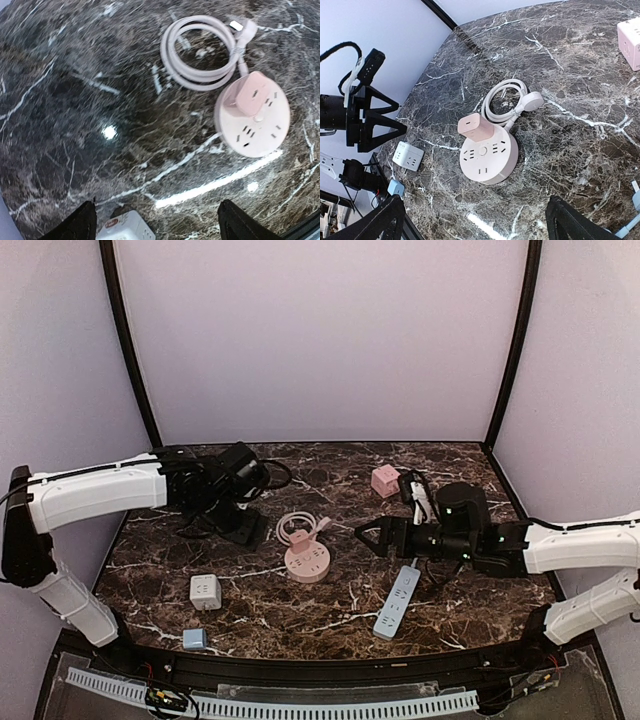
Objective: Insert the plug
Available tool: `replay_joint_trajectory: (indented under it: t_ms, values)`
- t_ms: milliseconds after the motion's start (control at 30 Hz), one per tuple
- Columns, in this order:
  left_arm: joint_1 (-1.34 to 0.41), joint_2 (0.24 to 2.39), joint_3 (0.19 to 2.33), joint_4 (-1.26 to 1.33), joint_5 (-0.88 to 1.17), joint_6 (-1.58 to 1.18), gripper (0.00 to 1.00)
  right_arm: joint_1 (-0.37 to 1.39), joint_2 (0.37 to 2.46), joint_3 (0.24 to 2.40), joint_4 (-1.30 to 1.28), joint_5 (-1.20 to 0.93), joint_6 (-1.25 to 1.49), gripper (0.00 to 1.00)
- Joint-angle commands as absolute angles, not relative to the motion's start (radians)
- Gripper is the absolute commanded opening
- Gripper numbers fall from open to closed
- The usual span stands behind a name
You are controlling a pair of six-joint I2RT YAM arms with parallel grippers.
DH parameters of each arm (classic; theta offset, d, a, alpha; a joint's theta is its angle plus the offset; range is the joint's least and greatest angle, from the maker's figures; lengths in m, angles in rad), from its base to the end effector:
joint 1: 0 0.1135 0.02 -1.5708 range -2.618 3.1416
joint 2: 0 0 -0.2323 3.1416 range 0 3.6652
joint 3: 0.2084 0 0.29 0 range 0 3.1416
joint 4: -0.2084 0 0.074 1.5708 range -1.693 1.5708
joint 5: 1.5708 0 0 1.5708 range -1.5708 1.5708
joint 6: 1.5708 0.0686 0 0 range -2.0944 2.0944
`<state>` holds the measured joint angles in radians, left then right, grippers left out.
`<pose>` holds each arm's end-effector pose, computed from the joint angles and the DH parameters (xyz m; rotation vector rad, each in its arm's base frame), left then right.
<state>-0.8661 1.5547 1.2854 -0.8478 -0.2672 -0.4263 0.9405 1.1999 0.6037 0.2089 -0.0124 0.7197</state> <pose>0.2516 -0.2680 0.2021 0.4924 2.5756 -0.0831 0.1975 0.2722 0.1665 -0.2431 2.1128 1.0638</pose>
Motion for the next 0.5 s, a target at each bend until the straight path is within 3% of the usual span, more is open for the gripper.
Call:
replay_joint_trajectory:
  t_ms: [0,133,367,467]
  values:
    - [-0.891,1.470,1.172,-0.943,-0.396,-0.687,0.84,0.958,1.215,0.626,0.244,-0.027,0.711,0.98]
    - [-0.925,1.382,1.105,-1.003,-0.488,-0.821,0.84,0.971,1.205,0.630,0.243,-0.009,0.707,0.99]
    - [-0.960,1.297,0.945,-1.026,-0.419,-0.981,0.83,0.987,1.217,0.646,0.244,0.018,0.699,0.99]
    - [-0.961,1.273,0.860,-0.953,-0.342,-1.000,0.88,0.988,1.229,0.651,0.245,0.019,0.699,0.99]
